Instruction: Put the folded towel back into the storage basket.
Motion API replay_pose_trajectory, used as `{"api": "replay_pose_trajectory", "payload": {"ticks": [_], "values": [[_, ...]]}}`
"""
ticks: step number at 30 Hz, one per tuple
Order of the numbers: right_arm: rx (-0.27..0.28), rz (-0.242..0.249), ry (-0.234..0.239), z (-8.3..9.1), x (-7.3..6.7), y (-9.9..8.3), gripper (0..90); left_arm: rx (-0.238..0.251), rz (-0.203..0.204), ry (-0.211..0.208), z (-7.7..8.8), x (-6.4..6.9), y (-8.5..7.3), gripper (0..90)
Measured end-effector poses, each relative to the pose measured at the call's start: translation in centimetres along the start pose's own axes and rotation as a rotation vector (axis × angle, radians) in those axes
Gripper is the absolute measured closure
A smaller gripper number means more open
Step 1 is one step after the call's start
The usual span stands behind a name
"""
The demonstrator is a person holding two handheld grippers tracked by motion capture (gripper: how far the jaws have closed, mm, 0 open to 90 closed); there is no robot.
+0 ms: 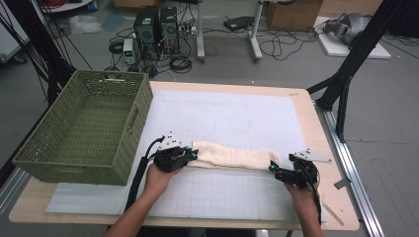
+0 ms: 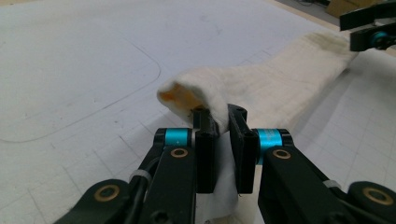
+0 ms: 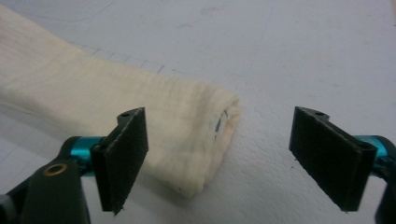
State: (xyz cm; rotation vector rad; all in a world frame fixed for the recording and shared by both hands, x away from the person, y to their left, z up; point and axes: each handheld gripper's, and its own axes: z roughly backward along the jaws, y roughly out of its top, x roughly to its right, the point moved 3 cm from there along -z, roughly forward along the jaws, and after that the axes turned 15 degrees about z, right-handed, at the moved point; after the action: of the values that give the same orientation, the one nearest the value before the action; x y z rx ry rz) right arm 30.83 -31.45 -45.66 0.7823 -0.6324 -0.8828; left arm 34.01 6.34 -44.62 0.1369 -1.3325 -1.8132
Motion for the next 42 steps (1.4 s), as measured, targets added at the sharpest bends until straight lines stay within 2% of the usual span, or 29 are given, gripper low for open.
{"api": "replay_pose_trajectory", "payload": {"ticks": [5,11,13,15,18,22,23,24,26,36,39,42], "values": [[-0.017,0.009,0.014,-1.4,-0.5,0.5,21.7,0.016,-0.007,0.004,0.3,-0.1,-0.1,82.1],[-0.049,0.031,0.042,-2.3,-1.0,0.4,29.7,0.022,-0.011,0.006,0.5,-0.3,-0.3,82.1],[-0.053,0.038,0.063,-2.3,-1.1,0.4,36.6,0.022,-0.010,0.008,0.5,-0.3,-0.3,82.1],[-0.061,0.034,0.070,-2.3,-1.2,0.3,39.3,0.020,-0.009,0.011,0.5,-0.3,-0.3,82.1],[-0.071,0.029,0.099,-2.4,-1.2,0.2,50.4,0.015,-0.013,0.015,0.5,-0.3,-0.4,82.1],[-0.070,-0.015,0.137,-2.2,-1.3,0.1,61.9,0.016,-0.017,0.012,0.7,-0.2,-0.4,82.1],[-0.066,-0.021,0.141,-2.2,-1.2,0.1,67.3,0.019,-0.018,0.010,0.8,-0.1,-0.4,82.1],[-0.061,-0.025,0.160,-2.1,-1.2,0.1,73.8,0.022,-0.016,0.009,0.9,-0.1,-0.4,82.1],[-0.059,-0.013,0.162,-2.0,-1.3,0.1,77.6,0.022,-0.018,0.006,1.0,-0.1,-0.5,82.1],[-0.001,0.065,0.146,-1.3,-1.5,0.6,79.3,0.044,-0.017,0.008,1.5,0.0,-0.5,82.1],[0.039,0.088,0.150,-0.9,-1.4,0.8,79.3,0.073,-0.020,0.003,2.1,0.2,-0.3,82.2],[0.078,0.087,0.167,-0.5,-1.5,1.1,79.3,0.115,-0.027,-0.004,2.9,0.3,0.0,82.1]]}}
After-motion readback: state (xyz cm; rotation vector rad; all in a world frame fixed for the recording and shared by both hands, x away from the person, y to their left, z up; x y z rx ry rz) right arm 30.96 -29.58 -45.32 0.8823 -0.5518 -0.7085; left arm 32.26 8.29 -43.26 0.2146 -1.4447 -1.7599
